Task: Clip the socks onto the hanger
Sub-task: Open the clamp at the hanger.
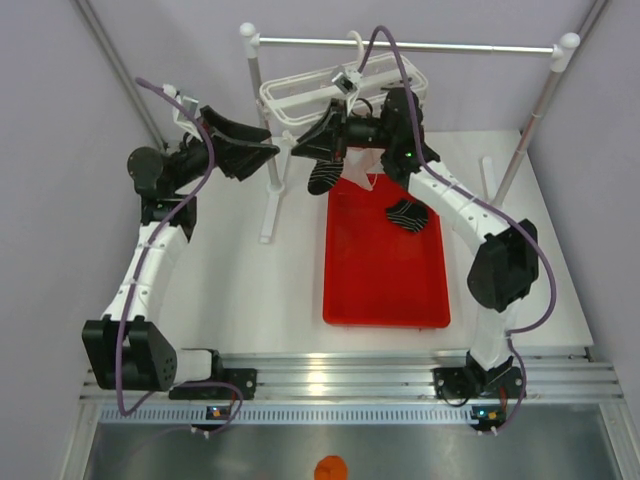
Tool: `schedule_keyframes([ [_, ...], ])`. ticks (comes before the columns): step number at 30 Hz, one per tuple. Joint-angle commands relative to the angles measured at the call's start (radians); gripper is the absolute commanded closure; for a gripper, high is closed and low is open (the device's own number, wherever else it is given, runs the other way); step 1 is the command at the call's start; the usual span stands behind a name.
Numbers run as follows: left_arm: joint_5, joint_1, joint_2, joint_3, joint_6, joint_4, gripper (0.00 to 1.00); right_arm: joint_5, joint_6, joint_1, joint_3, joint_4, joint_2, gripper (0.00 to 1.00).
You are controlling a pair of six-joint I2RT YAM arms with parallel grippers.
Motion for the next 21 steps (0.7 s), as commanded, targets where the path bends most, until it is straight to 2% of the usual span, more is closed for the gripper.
schedule_keyframes([
  [1,0.020,-0.015,0.019,0.000,-0.029,0.108,0.31,-0.075,0.177,-0.008,0.015,0.178,0.009,1.00],
  [9,-0.054,-0.041,0.081,0.055,0.015,0.011,0.32,-0.104,0.307,-0.008,0.015,0.283,0.041,1.00],
  [21,-0.071,-0.072,0.106,0.061,-0.028,0.053,0.37,-0.121,0.346,-0.008,0.009,0.311,0.053,1.00],
])
